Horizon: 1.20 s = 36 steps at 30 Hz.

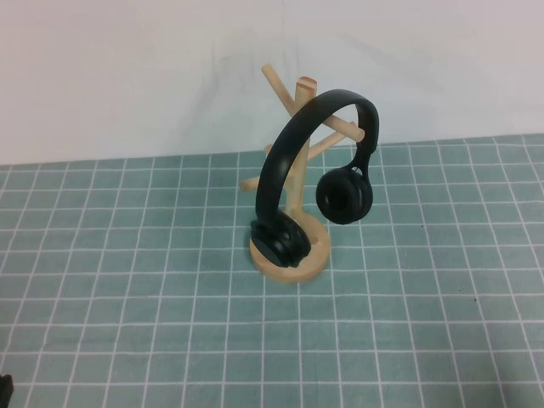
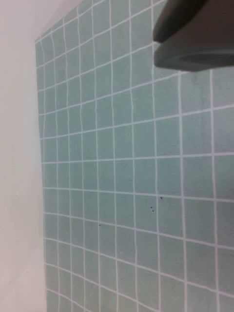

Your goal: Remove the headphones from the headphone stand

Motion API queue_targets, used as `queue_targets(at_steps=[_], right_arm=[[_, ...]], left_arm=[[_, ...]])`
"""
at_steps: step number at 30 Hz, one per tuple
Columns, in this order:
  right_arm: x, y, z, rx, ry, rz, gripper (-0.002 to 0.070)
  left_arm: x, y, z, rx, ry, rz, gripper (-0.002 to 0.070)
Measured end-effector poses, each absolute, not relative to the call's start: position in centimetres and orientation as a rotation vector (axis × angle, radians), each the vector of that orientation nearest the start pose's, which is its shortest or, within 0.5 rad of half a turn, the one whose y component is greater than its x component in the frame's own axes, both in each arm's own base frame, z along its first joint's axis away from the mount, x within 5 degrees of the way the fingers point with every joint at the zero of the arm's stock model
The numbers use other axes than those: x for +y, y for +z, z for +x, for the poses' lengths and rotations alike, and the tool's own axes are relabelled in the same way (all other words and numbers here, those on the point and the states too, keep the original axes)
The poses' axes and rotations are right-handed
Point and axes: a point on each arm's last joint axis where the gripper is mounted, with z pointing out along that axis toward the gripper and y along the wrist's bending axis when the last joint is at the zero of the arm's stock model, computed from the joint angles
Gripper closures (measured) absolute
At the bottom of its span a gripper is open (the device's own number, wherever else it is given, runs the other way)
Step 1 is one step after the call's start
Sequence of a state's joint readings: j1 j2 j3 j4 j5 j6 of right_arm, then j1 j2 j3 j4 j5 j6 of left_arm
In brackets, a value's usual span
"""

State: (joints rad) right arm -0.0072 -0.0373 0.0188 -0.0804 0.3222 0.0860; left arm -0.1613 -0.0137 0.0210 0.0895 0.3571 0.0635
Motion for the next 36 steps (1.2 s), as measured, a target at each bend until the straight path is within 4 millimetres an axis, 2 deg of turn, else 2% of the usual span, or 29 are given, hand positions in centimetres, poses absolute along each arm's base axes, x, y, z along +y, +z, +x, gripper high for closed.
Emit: queue_targets(at_steps=[16,25,29,32,36], right_arm=[[-0.2,18.2,5.3,1.759,-0.014,0.036,0.0682],[0.0,21.0,5.4,1.449,0.008,0.016,0.0682],[0.0,21.6,5.3,1.383,0.014,0.012,0.0682],[0.0,21.2,5.4,1.431,0.012,0.017,0.0682],[-0.2,19.3,5.4,1.637,0.0,0.033,0.0682]], left_arm=[[-0.6,17.5,5.3,1.828,0.019,0.262,0.068],[-0.6,17.5,5.3,1.828,0.021,0.263,0.068],[-0.6,17.5,5.3,1.827,0.024,0.265,0.068],[-0.5,17.5,5.3,1.827,0.028,0.268,0.068],[-0.5,17.5,5.3,1.826,0.038,0.274,0.068]])
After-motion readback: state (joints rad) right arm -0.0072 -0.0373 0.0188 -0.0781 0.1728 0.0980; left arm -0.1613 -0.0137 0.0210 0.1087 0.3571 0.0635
